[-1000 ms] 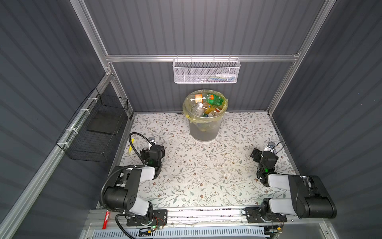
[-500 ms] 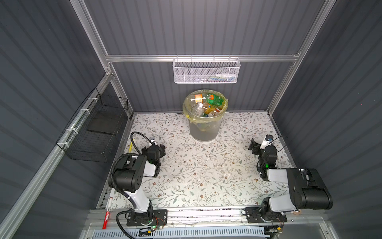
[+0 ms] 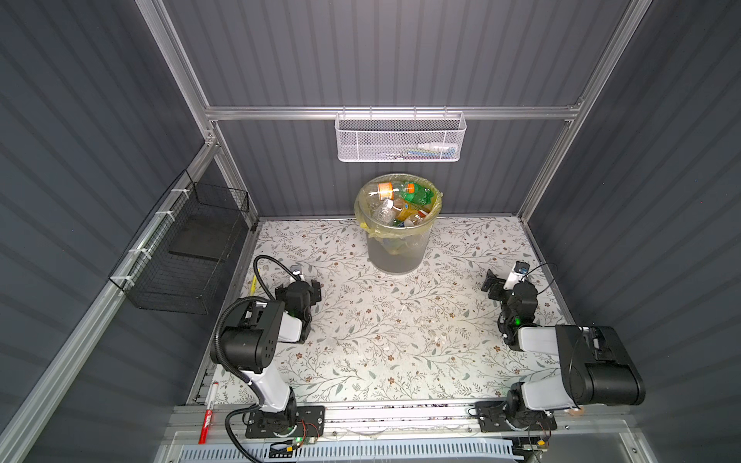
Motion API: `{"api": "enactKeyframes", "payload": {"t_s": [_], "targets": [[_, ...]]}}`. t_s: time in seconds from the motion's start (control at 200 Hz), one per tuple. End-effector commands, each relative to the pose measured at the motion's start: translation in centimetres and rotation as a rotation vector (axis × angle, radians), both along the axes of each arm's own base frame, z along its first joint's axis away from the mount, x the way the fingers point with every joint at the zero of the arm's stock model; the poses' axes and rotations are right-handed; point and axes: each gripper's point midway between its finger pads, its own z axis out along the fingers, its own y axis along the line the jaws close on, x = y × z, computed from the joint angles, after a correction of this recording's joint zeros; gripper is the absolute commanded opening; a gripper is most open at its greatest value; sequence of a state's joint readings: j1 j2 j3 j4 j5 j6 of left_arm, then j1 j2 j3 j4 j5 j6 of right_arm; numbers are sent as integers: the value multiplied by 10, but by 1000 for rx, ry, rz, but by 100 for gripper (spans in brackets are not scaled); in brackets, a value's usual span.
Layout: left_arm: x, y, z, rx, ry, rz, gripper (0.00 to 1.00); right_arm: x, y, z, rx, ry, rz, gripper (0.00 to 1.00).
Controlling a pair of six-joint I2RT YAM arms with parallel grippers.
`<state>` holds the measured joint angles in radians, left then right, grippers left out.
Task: Throw the plastic bottles in the bin
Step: Reset both arms
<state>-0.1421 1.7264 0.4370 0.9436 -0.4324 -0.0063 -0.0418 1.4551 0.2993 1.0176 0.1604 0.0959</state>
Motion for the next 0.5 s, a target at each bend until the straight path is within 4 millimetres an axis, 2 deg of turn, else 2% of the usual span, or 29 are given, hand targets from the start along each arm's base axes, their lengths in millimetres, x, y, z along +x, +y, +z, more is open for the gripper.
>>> {"api": "enactKeyframes", "payload": {"t_s": [0.0,0.21,0.27,0.335,0.365,0.425,0.44,0.475,0.495], "targets": [[6,1,11,0,-37,-3,100,1,0,1,-6,-5,3,99],[6,1,11,-1,-38,-3,100,0,5,3,-16,-20,27,99],[6,1,11,0,-37,-3,100,-11,-13,6,9,-62,-74,99],[6,1,11,0,-38,-2,100,-18,-14,7,19,-92,-72,99],[6,1,11,-1,-39,-2,100,-14,-4,7,11,-90,-11,99],[6,1,11,-1,-38,-3,100,-5,44,3,-50,-49,264,99],[6,0,11,-1,-38,-3,100,-4,50,3,-72,-37,294,99],[6,1,11,-1,-38,-2,100,-3,37,3,-64,-23,209,99],[6,0,11,0,-39,-3,100,-5,16,3,-45,-25,88,99]]}}
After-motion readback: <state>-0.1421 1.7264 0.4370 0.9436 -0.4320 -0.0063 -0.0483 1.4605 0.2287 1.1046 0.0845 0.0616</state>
